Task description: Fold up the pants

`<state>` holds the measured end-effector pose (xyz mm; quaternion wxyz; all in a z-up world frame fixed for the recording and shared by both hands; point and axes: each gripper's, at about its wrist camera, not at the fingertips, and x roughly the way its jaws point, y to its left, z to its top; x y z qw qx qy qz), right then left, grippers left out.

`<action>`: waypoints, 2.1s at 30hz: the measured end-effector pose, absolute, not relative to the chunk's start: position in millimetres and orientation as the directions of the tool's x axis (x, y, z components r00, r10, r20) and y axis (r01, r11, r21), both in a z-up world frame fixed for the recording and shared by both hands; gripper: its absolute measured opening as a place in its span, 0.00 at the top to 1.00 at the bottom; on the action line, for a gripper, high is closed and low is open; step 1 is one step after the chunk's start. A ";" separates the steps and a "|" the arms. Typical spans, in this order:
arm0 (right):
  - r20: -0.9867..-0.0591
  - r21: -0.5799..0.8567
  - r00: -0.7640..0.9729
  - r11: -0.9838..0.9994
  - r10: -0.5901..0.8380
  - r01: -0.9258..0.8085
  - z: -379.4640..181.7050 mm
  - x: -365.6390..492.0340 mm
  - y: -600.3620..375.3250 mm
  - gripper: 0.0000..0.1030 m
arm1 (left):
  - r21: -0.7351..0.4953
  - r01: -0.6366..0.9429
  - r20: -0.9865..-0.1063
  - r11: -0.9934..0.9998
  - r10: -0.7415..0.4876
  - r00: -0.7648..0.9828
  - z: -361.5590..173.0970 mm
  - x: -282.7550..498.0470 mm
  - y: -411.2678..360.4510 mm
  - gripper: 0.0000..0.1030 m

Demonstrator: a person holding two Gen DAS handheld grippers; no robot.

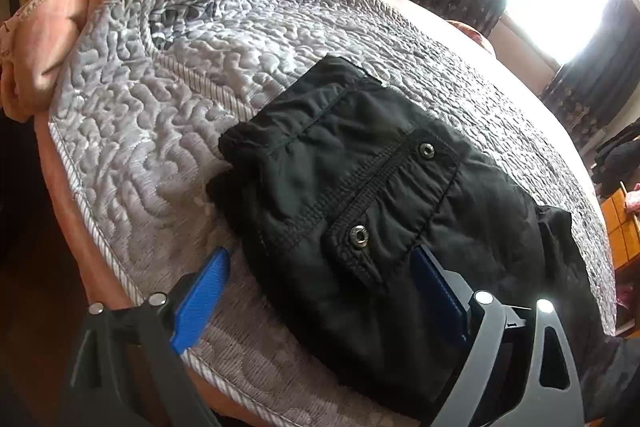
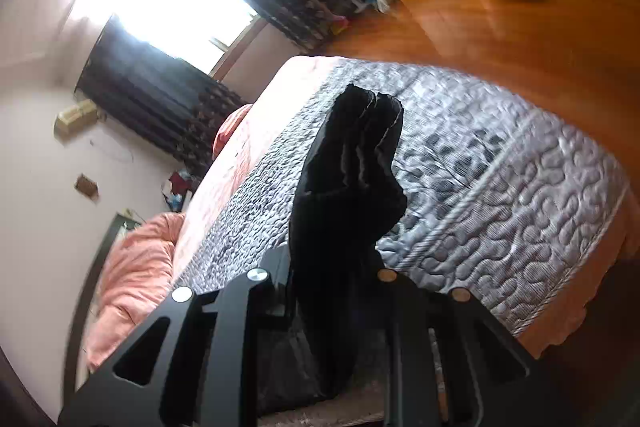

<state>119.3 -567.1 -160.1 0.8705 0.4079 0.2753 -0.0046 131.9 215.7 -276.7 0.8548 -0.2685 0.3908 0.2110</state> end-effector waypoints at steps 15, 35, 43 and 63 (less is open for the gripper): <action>-0.506 0.507 0.851 0.847 0.142 0.160 -98.4 122.8 -484.8 0.82 | -0.308 -0.523 -0.763 0.795 0.121 0.634 -274.8 130.5 211.7 0.11; -0.516 0.313 0.853 0.944 0.077 0.104 -59.8 121.5 -417.4 0.83 | -0.337 -0.519 -0.760 0.786 0.098 0.643 -275.1 126.8 216.3 0.10; -0.528 0.191 0.848 0.979 0.040 0.073 -54.4 128.5 -379.8 0.83 | -0.348 -0.520 -0.758 0.780 0.092 0.646 -275.7 125.9 217.8 0.10; -0.534 0.062 0.844 0.998 0.040 -0.008 -53.0 135.7 -317.3 0.83 | -0.364 -0.520 -0.755 0.773 0.082 0.650 -276.8 124.5 218.2 0.10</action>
